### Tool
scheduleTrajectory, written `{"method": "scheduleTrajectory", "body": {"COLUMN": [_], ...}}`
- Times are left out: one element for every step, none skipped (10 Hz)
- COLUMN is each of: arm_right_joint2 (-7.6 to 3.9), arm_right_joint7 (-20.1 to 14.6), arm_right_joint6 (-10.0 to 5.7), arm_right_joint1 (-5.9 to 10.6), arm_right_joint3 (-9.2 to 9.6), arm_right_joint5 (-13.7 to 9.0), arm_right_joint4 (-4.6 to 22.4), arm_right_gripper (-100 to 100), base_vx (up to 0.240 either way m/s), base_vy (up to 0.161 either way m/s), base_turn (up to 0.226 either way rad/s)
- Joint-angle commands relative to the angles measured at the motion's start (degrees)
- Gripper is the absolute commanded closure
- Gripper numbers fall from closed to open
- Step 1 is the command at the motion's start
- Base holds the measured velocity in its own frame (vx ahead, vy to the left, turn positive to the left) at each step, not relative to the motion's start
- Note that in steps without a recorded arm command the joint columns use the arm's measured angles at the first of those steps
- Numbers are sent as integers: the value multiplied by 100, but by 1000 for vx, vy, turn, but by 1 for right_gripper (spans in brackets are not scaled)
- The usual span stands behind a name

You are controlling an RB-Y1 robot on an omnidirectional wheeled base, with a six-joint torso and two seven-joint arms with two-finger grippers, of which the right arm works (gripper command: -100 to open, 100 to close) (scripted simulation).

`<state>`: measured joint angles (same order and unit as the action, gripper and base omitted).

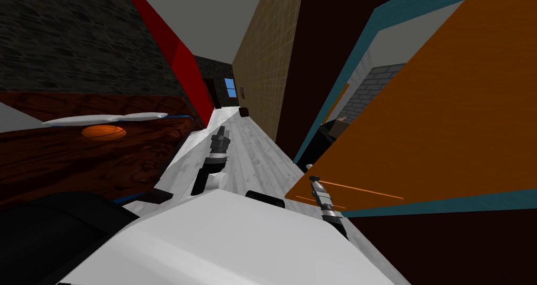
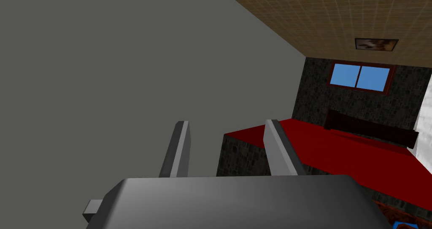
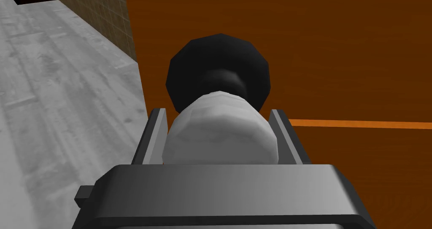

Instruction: Pull the door open

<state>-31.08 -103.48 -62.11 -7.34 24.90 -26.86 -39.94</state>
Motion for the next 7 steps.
{"method": "scheduleTrajectory", "body": {"arm_right_joint2": [-97, -138, -173, -200, -182, -200, -206], "arm_right_joint7": [-89, -141, -186, -221, -175, -221, -232], "arm_right_joint6": [-162, -253, -331, -392, -313, -405, -428], "arm_right_joint1": [-132, -167, -196, -219, -218, -237, -238], "arm_right_joint3": [74, 118, 155, 184, 163, 209, 218], "arm_right_joint5": [35, 57, 76, 90, 80, 99, 102], "arm_right_joint4": [-47, -21, 2, 19, -24, 40, 56], "arm_right_gripper": [100, 100, 100, 100, 100, 100, 100], "base_vx": [-190, -180, -191, -169, -69, -143, -181], "base_vy": [-69, -67, -64, -59, -26, -53, -75], "base_turn": [136, 132, 127, 91, 17, 184, 145]}}
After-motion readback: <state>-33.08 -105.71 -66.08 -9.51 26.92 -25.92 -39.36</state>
